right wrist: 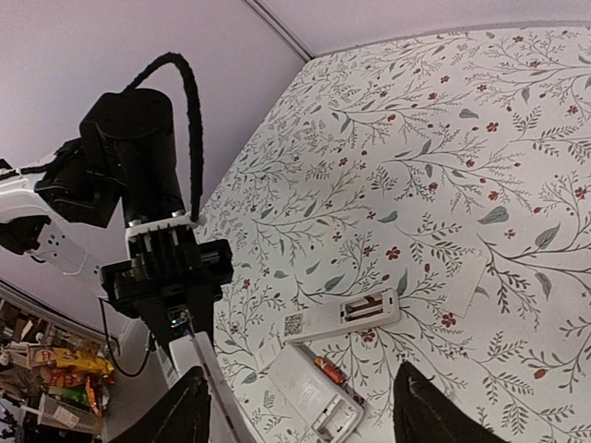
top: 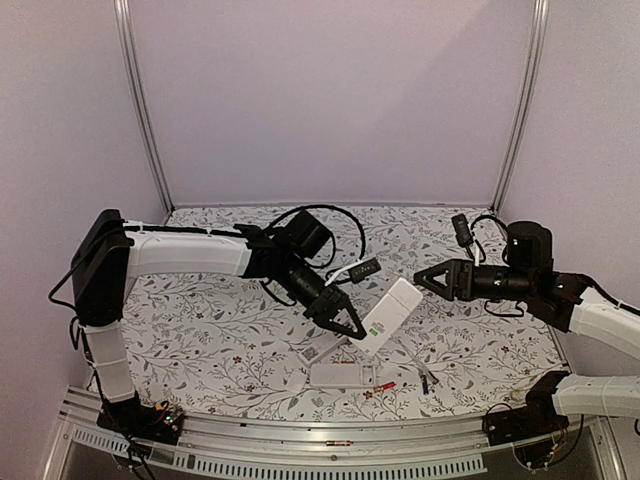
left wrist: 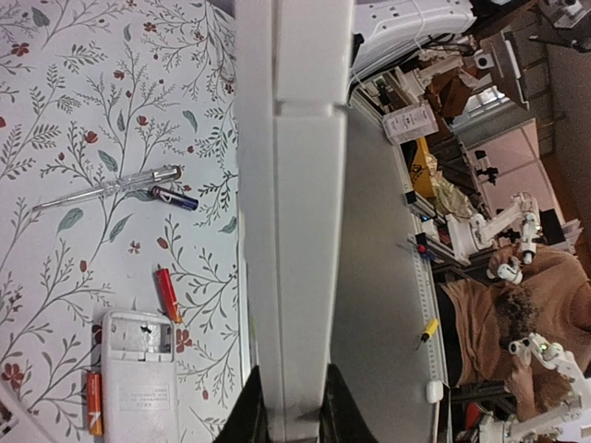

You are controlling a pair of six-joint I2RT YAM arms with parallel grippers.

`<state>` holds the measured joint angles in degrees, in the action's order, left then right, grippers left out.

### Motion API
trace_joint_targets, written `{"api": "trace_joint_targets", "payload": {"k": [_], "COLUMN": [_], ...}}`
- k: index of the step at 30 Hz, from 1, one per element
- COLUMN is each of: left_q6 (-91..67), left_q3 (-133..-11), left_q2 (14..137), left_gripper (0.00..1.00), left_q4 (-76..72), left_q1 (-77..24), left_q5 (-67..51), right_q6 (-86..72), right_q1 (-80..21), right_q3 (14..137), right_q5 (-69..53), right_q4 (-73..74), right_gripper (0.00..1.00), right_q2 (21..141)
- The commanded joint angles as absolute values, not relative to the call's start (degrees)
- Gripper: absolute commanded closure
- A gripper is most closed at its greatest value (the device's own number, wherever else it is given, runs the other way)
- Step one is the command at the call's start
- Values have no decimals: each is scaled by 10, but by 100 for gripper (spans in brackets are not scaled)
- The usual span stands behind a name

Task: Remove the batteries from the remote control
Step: Remove the battery cover from the remote control.

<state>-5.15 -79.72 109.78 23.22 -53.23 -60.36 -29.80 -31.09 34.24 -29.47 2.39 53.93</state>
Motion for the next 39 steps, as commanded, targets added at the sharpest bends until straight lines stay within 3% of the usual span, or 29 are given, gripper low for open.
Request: {"api": "trace_joint_targets", "payload": {"k": [1,5,12,22,25,35,39], "left_q6": [-40,-39,-39,-39,-39,-39,-41], "left_q3": [-809,-809,-809,-809,-809,-809,-809], "left_q2": [1108,1109,1110,1109,1109,1110,1112], "left_gripper": [100,100,100,100,100,100,100], "left_q4": [232,233,233,233,233,233,233], "left_q1": [-535,-536,-535,-536,-536,-537,-536], "left_q5": [-607,-611,-614,-615,-617,-616,-610], "right_q6": [-274,-249,-218,-223,-234,-240,-234], "right_q1": [-310,-326,-371,-386,-384,-378,-378], "right_q3": [335,342,363,376,376,377,374], "right_q5": [-354,-358,-309,-210,-185,-220,-278], "right_q4": [10,36,66,80,85,66,52], "right_gripper": [21,15,18,48,63,79,81], "right_q2": [516,529,558,570,560,557,559]}}
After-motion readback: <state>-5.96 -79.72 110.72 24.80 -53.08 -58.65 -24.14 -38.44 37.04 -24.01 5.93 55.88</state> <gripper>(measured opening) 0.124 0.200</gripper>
